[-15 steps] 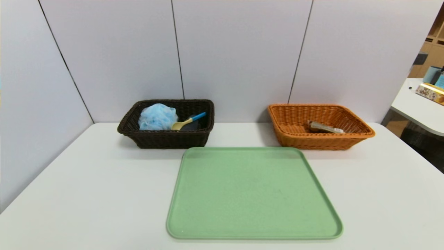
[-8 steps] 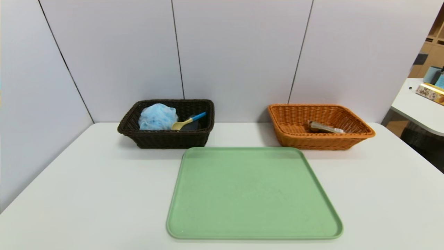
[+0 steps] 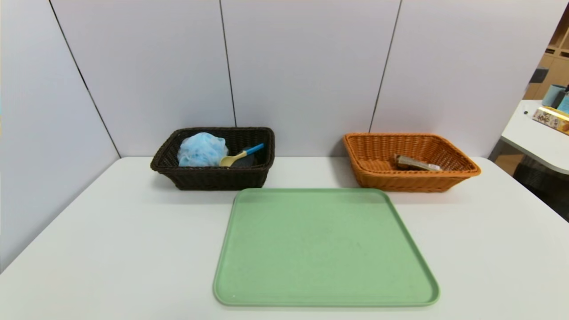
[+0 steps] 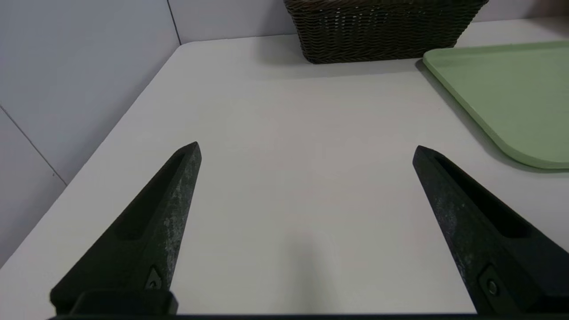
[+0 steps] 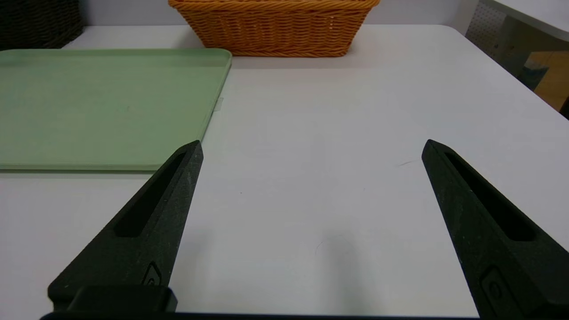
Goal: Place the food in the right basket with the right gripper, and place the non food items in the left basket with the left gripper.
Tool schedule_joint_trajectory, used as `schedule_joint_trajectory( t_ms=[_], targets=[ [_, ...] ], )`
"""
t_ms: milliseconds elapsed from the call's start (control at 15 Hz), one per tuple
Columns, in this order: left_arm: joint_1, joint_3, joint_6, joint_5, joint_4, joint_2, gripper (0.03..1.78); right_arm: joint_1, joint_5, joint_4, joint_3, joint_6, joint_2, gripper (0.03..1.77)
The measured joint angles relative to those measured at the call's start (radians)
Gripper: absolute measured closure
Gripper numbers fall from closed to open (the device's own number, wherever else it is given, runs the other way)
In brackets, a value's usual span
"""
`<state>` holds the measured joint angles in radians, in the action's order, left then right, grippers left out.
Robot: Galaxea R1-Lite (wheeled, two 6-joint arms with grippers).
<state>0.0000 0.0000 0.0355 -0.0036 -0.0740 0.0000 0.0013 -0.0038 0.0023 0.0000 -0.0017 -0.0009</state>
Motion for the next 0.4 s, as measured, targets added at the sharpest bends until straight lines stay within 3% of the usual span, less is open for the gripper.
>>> schedule_joint_trajectory(
  t_ms=[400],
  targets=[
    [0.0,0.0,-0.02,0.001,-0.001,0.0,0.12,0.0,-0.021,-0.001,-0.002,0.028,0.0,0.1]
  ],
)
